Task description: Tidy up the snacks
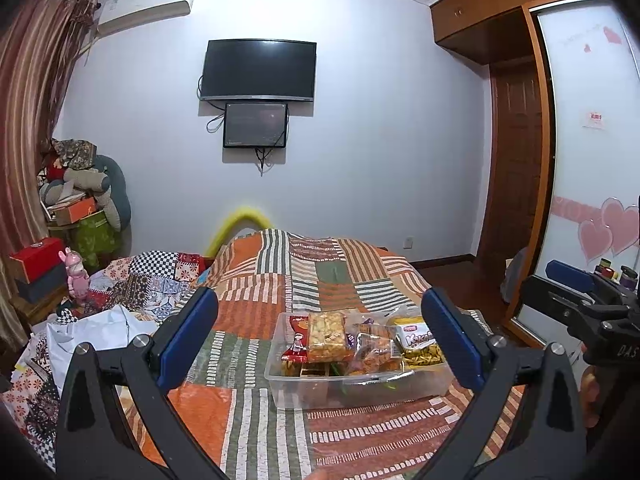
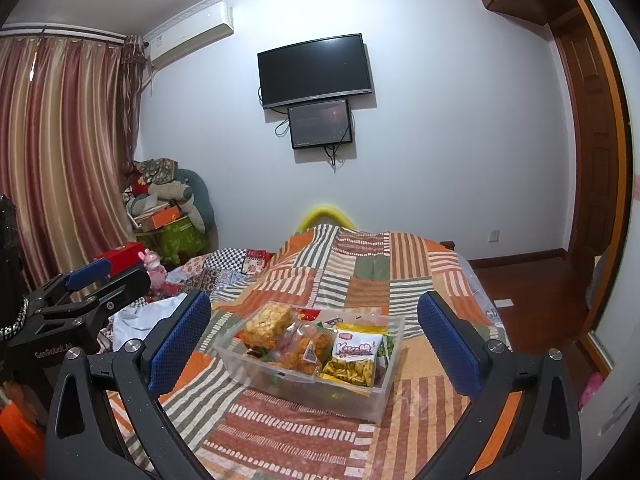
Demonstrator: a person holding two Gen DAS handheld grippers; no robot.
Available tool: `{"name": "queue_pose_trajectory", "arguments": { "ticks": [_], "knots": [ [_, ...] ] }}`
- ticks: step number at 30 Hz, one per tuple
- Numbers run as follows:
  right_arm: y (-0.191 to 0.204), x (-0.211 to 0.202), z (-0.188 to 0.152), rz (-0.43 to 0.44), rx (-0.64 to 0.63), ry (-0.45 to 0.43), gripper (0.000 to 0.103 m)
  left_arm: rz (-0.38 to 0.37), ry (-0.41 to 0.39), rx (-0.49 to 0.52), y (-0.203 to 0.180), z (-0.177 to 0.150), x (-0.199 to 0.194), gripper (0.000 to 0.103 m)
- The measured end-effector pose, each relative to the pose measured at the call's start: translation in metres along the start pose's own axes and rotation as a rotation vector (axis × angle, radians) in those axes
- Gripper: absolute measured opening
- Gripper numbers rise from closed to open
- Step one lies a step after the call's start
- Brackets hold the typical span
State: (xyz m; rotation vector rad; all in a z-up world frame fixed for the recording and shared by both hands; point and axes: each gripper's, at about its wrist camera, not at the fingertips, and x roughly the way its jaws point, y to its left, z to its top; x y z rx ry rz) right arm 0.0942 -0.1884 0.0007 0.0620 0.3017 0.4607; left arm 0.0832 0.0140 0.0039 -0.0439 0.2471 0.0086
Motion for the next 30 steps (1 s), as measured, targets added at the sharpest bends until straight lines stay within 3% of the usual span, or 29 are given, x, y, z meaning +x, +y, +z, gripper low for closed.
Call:
{"name": "queue_pose_trajectory", "arguments": {
  "ticks": [30],
  "knots": [
    [0.0000,-0.0011,-0.0018,0.000,-0.004,-0.001,0.103,-0.020,-0.002,-0.009,-0.0009,-0.0007,0.0021,0.103]
  ]
}}
